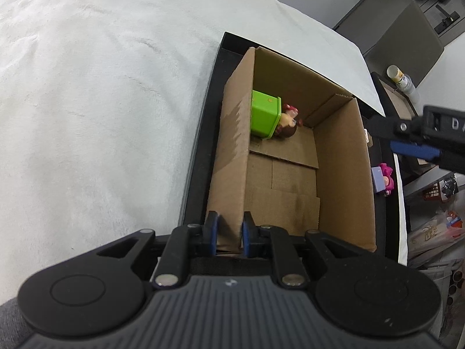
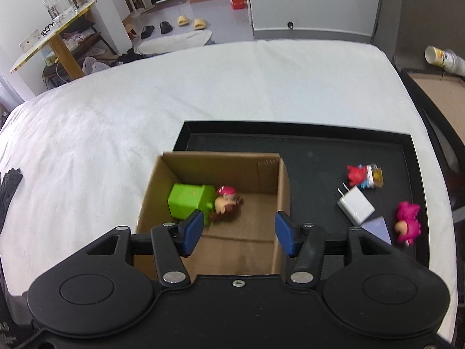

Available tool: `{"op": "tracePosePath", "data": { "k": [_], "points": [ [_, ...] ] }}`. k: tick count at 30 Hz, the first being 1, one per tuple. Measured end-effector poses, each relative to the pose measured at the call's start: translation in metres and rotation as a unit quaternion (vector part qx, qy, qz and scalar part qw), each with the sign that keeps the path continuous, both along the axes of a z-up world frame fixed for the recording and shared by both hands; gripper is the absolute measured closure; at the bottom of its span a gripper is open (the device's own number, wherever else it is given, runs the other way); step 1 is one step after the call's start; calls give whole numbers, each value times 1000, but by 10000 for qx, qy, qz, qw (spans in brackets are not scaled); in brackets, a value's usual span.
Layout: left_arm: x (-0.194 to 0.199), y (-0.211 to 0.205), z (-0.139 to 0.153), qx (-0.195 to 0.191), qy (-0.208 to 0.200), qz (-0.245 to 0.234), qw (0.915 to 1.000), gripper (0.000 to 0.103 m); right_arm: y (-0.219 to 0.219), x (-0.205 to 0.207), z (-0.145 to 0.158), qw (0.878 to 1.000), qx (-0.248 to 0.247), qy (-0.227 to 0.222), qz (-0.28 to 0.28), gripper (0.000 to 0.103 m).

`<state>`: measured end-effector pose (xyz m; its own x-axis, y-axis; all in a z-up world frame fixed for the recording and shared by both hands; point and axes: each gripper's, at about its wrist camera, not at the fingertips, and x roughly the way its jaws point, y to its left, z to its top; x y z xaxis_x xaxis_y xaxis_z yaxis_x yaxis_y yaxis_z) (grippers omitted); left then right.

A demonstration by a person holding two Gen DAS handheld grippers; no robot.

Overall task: Organize rigid objects
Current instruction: 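Move the right gripper to the lavender cube figure and grasp it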

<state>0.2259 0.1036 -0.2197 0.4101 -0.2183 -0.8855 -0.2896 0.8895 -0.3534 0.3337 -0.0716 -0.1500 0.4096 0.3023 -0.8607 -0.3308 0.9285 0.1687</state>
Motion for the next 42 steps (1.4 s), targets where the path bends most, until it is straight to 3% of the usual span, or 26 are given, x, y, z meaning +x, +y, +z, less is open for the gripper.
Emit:
{"op": "tracePosePath", "data": {
  "k": [6,20,26,42],
  "points": [
    [1,-1,0,19,9,2,10000,88,-16,-9,2,9995,120,69,-268,41],
    [5,-7,1,167,93,36,9998,88,-67,-12,-7,9973,277,164,-665,38],
    [5,-13,2,330,134,52,9994,88,-90,-10,-6,9962,297,47,-817,24],
    [5,-20,6,560,219,153,9981,89,-139,-11,-28,9931,481,195,-1055,24]
  ]
}}
